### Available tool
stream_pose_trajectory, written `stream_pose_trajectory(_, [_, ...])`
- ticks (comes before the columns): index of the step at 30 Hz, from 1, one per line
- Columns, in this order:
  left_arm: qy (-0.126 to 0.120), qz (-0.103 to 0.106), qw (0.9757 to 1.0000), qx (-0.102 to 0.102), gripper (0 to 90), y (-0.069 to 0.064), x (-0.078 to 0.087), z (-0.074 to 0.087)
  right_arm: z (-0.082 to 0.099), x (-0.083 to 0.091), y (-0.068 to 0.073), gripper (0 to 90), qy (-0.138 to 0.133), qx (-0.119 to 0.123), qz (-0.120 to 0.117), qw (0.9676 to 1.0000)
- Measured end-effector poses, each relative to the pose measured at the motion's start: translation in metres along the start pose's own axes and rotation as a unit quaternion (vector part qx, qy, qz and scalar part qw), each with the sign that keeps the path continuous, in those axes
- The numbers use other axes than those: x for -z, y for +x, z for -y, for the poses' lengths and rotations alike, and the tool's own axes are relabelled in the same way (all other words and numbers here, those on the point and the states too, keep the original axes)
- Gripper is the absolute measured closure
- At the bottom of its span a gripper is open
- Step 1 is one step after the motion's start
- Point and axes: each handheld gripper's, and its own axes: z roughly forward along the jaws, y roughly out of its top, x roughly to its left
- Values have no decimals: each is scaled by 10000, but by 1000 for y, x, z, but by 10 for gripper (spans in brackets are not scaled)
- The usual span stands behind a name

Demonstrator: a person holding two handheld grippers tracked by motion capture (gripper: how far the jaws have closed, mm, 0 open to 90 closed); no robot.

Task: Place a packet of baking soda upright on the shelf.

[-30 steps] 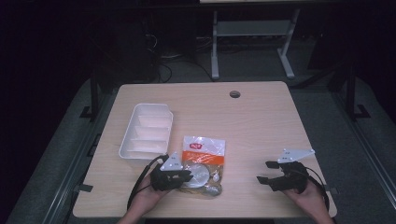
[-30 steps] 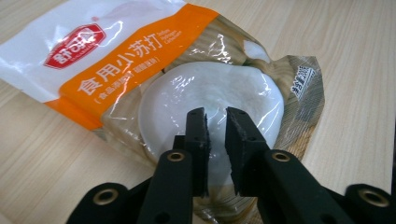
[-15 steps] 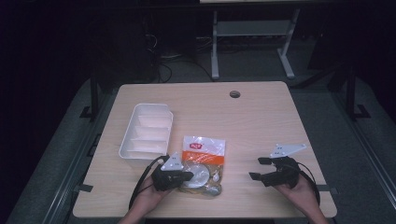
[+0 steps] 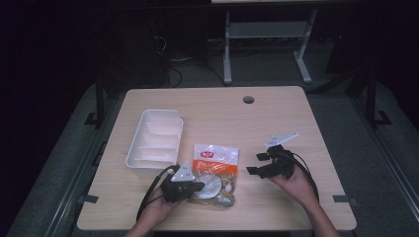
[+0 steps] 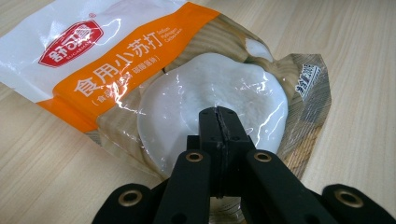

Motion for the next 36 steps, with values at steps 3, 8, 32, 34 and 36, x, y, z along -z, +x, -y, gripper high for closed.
stream_pose_trajectory(3, [-8, -13, 10000, -11, 899, 0, 0, 0, -12, -10, -4, 271, 88, -21, -19, 10000])
stream_pose_trajectory(8, [-41, 17, 10000, 29, 899, 1, 0, 1, -27, -24, -13, 273, 212, -92, -34, 9997])
stream_pose_trajectory(32, [-47, 20, 10000, 25, 898, 1, 0, 1, -40, -66, -24, 567, 535, -292, -485, 9970])
stream_pose_trajectory(34, [-45, 13, 10000, 18, 898, 1, 0, 1, -41, -62, -23, 660, 443, -273, -589, 9969])
stream_pose_trajectory(36, [-47, 10, 10000, 22, 898, 0, 0, 1, -43, -59, -21, 740, 383, -235, -629, 9970])
